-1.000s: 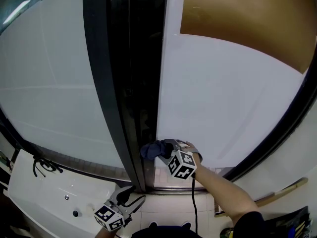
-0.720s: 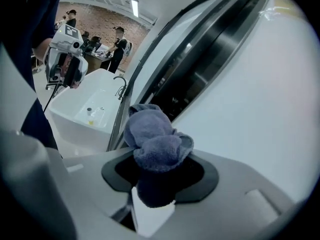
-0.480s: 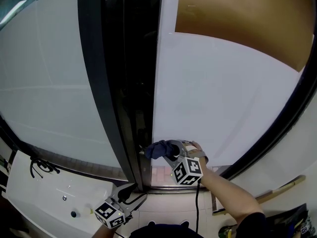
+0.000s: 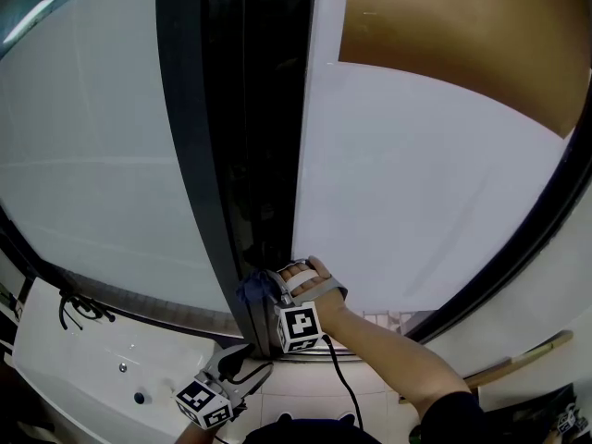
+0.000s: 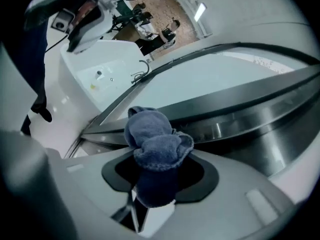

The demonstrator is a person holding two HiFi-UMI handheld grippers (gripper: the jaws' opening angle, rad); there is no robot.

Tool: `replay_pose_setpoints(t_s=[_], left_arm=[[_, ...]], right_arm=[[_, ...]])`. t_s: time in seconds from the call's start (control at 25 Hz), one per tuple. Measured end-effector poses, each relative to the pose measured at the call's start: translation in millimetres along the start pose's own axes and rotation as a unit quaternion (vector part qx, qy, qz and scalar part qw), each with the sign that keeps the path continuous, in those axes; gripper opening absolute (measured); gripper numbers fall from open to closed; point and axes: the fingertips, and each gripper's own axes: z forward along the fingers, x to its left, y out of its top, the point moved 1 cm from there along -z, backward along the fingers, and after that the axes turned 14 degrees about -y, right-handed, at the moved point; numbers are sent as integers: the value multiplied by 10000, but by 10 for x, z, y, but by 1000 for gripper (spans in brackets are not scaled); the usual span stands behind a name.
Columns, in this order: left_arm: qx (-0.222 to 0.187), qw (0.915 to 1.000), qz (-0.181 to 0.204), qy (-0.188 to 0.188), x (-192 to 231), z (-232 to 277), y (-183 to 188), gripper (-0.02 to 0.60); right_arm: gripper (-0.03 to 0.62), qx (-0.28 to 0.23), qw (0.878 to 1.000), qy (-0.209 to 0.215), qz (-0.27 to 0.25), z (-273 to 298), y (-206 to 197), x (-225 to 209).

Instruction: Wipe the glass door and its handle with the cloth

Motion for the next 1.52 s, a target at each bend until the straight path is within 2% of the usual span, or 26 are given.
replay_pose_setpoints(t_s=[0.08,0.24,0.44,0.68,0.8,0.88,0.96,1.08,1.16,1.24,1.36,1.52], left_arm=[[-26,10000,-26,23,19,-30,-44,221],[-13,10000,-84,24,40,-47,-74,221],[5,9999,-94,-101,21,42,-78,221],[41,9998,-56,-199,21,108,-40,221],[31,9998,-47,-215,35,109,-50,221],[14,9997,-57,-229,46,89,-92,221],[30,9998,-86,-200,49,59,-107,221],[53,9998,-112,-143,68,-4,-140,221],[89,9999,-117,-89,75,-46,-131,221],[86,9999,-114,-66,88,-80,-151,221],[94,9999,-115,-22,79,-115,-140,221],[99,9998,-160,96,69,-194,-160,221]], right_arm=[[179,55,9993,-121,-346,7,-23,36],[179,40,9983,-167,-552,-161,-64,67],[179,199,9977,-222,-608,-381,-343,132],[178,636,9963,-308,-497,-642,-806,182],[178,884,9952,-416,-31,-752,-983,192],[178,994,9909,-439,796,-837,-1022,212],[178,1027,9747,-314,1961,-914,-987,284],[178,1009,9279,252,3580,-881,-839,555],[179,949,9072,578,4058,-745,-718,713],[178,915,8879,716,4452,-570,-638,734],[178,941,8404,832,5272,-284,-586,646],[176,1019,7922,922,5946,16,-568,591]])
